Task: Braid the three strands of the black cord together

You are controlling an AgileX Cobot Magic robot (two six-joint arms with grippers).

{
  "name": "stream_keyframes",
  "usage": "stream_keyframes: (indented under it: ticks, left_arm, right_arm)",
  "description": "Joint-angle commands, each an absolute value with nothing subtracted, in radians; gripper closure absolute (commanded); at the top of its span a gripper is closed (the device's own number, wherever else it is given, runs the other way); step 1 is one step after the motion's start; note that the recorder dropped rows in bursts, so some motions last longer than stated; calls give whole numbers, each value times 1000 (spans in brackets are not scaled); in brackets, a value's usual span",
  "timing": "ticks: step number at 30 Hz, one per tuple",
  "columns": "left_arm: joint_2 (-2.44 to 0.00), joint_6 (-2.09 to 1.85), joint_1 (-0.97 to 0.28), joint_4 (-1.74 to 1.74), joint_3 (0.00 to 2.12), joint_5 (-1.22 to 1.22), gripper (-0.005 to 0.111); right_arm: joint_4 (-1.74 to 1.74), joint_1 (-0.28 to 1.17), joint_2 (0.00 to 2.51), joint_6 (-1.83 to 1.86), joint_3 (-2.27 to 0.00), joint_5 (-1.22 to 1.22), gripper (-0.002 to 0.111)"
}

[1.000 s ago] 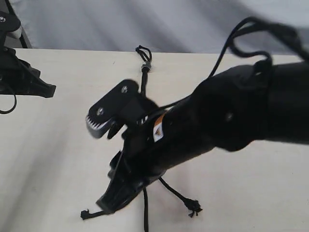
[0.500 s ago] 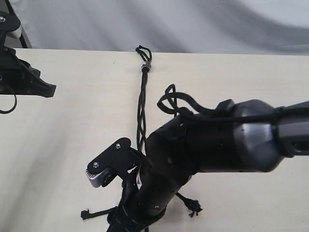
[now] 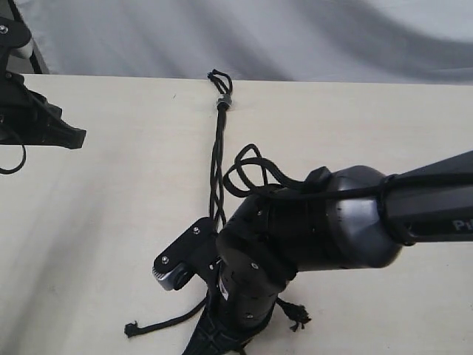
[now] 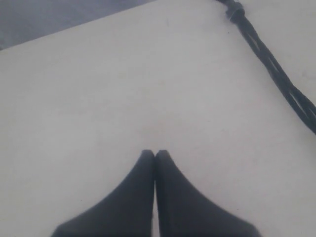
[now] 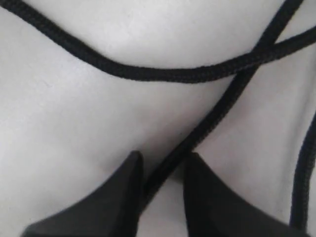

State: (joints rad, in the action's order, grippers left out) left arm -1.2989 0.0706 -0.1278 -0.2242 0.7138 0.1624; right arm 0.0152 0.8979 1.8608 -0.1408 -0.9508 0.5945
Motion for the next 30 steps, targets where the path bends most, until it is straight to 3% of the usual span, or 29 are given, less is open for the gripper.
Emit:
stream_keyframes:
  ticks: [1, 12, 20, 30]
  left_arm:
    - [-1293, 76, -123, -224, 713, 154, 106]
    - [-1293, 76, -123, -224, 713, 147, 106]
    - [-1293, 76, -123, -224, 713, 147, 106]
    - [-1293, 76, -123, -224, 713, 148, 106]
  right_arm:
    - [30, 897, 1899, -135, -953, 616, 108]
    - [231, 897, 1818, -139, -1136, 896, 108]
    - [549, 897, 1906, -141, -1149, 844, 109]
    - [618, 876, 1973, -143, -1151, 742, 109]
